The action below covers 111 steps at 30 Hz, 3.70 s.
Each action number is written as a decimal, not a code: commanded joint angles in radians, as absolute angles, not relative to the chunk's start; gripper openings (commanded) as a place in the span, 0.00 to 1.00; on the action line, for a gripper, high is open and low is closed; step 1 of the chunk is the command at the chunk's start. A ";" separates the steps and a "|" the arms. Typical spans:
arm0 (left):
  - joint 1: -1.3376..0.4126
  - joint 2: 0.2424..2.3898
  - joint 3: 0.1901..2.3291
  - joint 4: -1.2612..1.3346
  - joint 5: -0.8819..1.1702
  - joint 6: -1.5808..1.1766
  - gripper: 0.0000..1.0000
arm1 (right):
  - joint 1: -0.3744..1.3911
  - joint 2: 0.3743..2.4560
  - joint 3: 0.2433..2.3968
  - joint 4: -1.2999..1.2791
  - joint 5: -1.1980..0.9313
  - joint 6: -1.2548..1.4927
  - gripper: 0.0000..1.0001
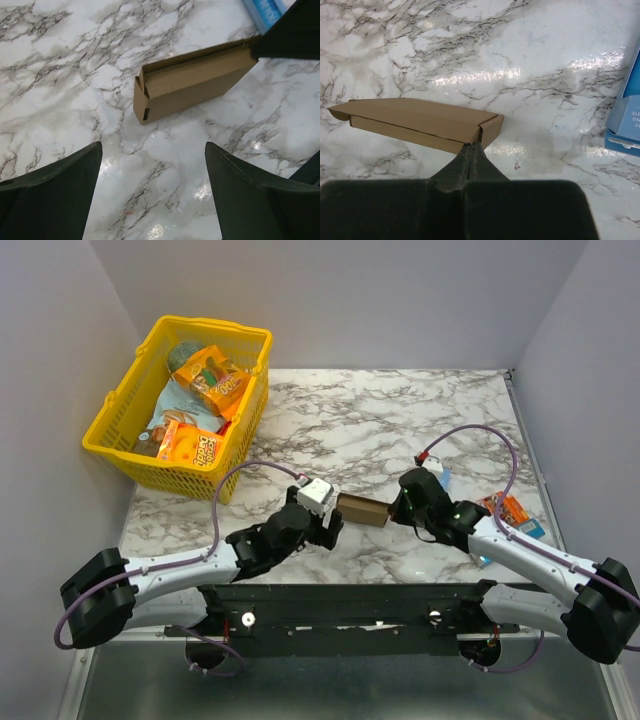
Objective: Fold the paper box
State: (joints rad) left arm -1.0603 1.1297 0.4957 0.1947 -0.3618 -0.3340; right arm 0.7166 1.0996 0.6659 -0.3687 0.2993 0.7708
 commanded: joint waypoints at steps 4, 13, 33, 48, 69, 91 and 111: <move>-0.835 1.078 0.587 0.132 -0.098 -0.618 0.91 | 0.736 1.123 0.647 -0.497 0.345 0.778 0.00; -0.712 1.202 0.641 0.225 0.093 -0.756 0.87 | 0.755 1.121 0.646 -0.499 0.362 0.790 0.00; -0.658 1.442 0.655 0.457 0.159 -0.877 0.74 | 0.779 1.127 0.647 -0.508 0.380 0.804 0.00; -0.655 1.514 0.581 0.568 0.250 -0.949 0.45 | 0.784 1.127 0.650 -0.515 0.399 0.811 0.01; -0.672 1.410 0.586 0.428 0.161 -0.856 0.72 | 0.801 1.129 0.663 -0.531 0.434 0.830 0.00; -0.672 1.499 0.535 0.600 0.248 -0.979 0.53 | 0.815 1.144 0.676 -0.537 0.442 0.831 0.00; -0.676 1.516 0.456 0.663 0.276 -1.025 0.18 | 0.833 1.160 0.684 -0.549 0.465 0.853 0.00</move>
State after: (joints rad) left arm -0.6670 1.4899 0.4957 0.7238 0.2382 -1.0088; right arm 0.8215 1.1282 0.6979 -0.4343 0.4427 0.8387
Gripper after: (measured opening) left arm 0.240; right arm 0.009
